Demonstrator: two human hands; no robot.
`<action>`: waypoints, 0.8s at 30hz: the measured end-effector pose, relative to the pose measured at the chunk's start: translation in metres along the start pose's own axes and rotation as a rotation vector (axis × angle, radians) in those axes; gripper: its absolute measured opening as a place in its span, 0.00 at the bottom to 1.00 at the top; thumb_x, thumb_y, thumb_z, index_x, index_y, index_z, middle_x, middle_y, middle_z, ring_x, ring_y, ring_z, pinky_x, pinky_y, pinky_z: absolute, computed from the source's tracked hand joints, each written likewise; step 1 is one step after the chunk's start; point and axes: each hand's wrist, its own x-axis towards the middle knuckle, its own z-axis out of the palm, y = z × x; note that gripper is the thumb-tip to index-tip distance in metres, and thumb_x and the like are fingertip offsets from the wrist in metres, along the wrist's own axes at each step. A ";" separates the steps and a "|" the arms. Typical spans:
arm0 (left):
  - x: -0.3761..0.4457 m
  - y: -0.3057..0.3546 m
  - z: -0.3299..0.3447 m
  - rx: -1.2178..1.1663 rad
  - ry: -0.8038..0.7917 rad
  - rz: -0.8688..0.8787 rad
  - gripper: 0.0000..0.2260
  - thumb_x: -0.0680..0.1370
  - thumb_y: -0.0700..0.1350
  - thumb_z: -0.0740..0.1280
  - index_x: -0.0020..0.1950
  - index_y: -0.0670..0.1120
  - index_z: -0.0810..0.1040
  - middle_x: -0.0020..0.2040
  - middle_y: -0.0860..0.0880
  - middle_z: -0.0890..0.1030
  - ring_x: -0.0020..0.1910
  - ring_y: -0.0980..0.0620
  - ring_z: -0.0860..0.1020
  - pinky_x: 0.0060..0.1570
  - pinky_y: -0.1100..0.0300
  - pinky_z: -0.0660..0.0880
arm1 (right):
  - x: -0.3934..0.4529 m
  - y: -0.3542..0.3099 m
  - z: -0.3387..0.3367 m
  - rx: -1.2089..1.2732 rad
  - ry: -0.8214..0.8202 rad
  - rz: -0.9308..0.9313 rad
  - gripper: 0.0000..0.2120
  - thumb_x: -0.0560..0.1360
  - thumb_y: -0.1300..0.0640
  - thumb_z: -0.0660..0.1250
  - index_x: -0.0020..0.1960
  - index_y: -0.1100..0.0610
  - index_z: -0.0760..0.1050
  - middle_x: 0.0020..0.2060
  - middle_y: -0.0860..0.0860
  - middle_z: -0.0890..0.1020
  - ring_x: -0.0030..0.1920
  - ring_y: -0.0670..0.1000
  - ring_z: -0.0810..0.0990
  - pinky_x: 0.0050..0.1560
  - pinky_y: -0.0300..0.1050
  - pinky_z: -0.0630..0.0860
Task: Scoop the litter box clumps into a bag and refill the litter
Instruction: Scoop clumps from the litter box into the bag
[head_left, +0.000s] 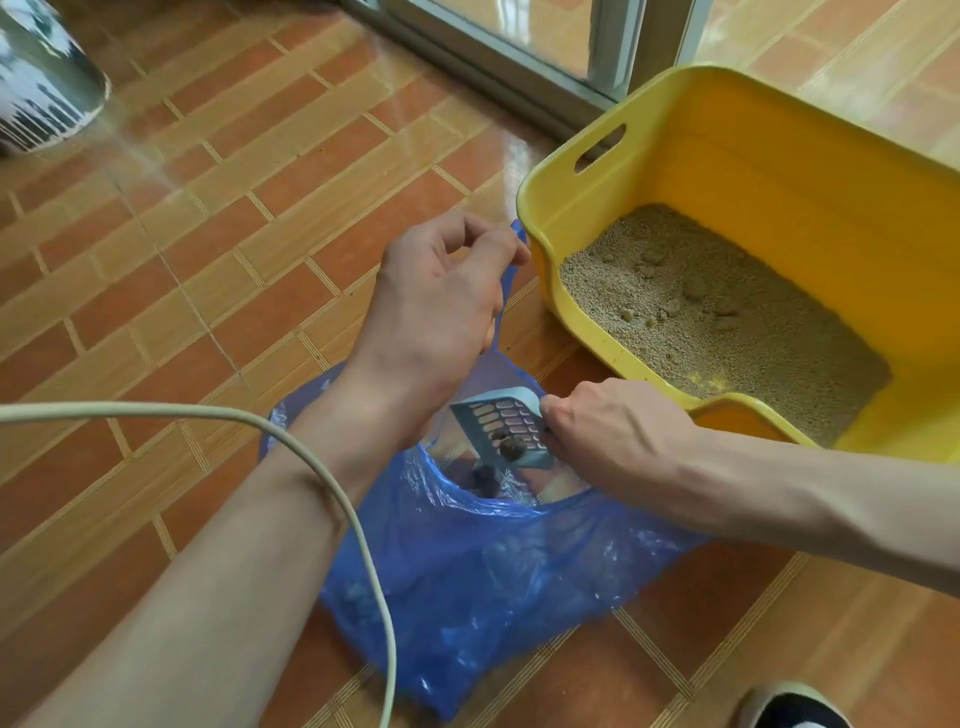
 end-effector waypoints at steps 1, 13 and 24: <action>0.000 0.000 0.000 -0.003 0.002 -0.003 0.07 0.83 0.41 0.63 0.47 0.42 0.78 0.24 0.53 0.65 0.20 0.56 0.59 0.21 0.68 0.56 | -0.002 0.000 -0.001 -0.052 0.017 -0.026 0.13 0.78 0.51 0.67 0.43 0.52 0.63 0.28 0.49 0.61 0.31 0.54 0.77 0.24 0.45 0.50; 0.001 0.001 0.007 0.006 -0.010 -0.009 0.07 0.83 0.42 0.63 0.49 0.41 0.78 0.24 0.55 0.65 0.20 0.57 0.60 0.21 0.68 0.57 | -0.015 0.002 -0.014 -0.127 0.007 -0.173 0.11 0.74 0.68 0.55 0.54 0.57 0.65 0.38 0.52 0.68 0.37 0.57 0.76 0.26 0.46 0.53; 0.009 -0.004 0.010 -0.015 0.000 -0.015 0.07 0.83 0.41 0.63 0.48 0.41 0.78 0.25 0.53 0.65 0.19 0.57 0.60 0.21 0.68 0.58 | -0.017 0.036 -0.018 0.096 0.187 -0.021 0.12 0.82 0.46 0.58 0.45 0.53 0.64 0.34 0.50 0.76 0.31 0.58 0.72 0.31 0.49 0.74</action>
